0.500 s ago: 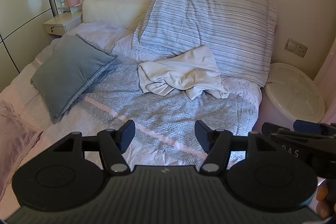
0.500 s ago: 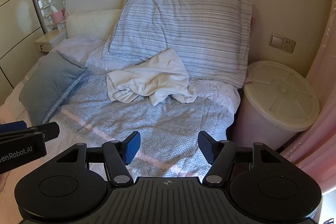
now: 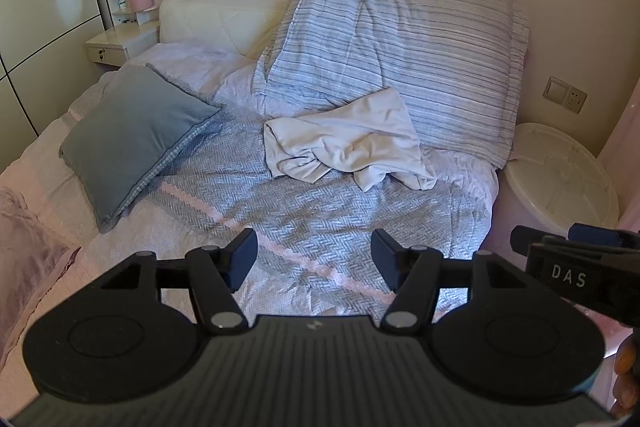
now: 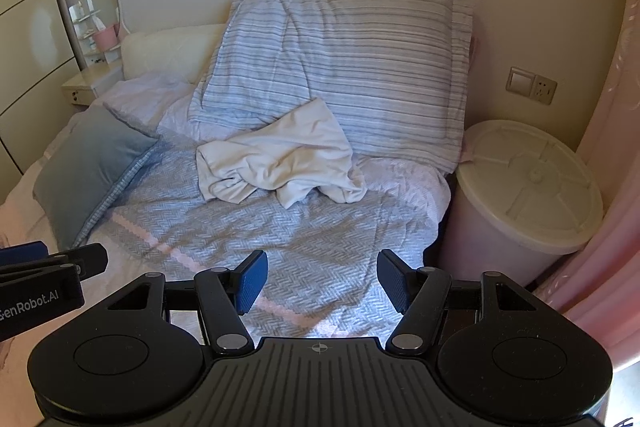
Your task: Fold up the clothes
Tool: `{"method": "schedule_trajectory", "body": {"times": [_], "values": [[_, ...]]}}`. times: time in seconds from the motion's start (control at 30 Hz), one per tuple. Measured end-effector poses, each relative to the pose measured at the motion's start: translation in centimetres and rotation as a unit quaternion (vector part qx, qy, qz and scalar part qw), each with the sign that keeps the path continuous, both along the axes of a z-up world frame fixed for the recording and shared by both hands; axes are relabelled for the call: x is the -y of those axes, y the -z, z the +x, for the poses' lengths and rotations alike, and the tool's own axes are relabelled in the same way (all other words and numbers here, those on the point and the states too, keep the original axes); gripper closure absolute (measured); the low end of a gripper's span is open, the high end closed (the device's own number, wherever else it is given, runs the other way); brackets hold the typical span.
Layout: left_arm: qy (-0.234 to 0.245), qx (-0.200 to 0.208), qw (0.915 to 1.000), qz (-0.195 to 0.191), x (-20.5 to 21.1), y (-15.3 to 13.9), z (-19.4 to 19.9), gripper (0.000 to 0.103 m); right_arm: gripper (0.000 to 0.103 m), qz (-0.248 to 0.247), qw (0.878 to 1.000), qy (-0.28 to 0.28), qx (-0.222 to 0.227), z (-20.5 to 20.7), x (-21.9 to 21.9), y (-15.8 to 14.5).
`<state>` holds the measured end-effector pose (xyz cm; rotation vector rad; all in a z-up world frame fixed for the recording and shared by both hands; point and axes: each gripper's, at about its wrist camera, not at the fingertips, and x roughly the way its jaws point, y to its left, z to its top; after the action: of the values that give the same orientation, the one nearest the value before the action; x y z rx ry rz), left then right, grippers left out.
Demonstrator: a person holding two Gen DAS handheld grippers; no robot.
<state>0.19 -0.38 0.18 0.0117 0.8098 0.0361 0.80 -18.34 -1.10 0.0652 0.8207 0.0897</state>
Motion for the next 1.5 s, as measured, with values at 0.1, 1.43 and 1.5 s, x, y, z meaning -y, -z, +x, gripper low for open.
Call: {"method": "schedule_trajectory", "body": {"times": [0.1,1.43,1.5], "values": [[-0.001,-0.001,1.0,0.0,0.1,0.0,0.0,0.044,0.039,0.0,1.0,-0.001,-0.001,0.3,-0.1,-0.1],[-0.039,-0.018,0.999,-0.015,-4.8,2.0,2.3,0.044,0.039,0.012,1.0,-0.017,0.009,3.4,0.1,2.2],[-0.038,-0.022,0.9988,-0.021,-4.8,2.5,2.6,0.044,0.039,0.014,1.0,-0.018,0.003,3.8,0.6,2.4]]}}
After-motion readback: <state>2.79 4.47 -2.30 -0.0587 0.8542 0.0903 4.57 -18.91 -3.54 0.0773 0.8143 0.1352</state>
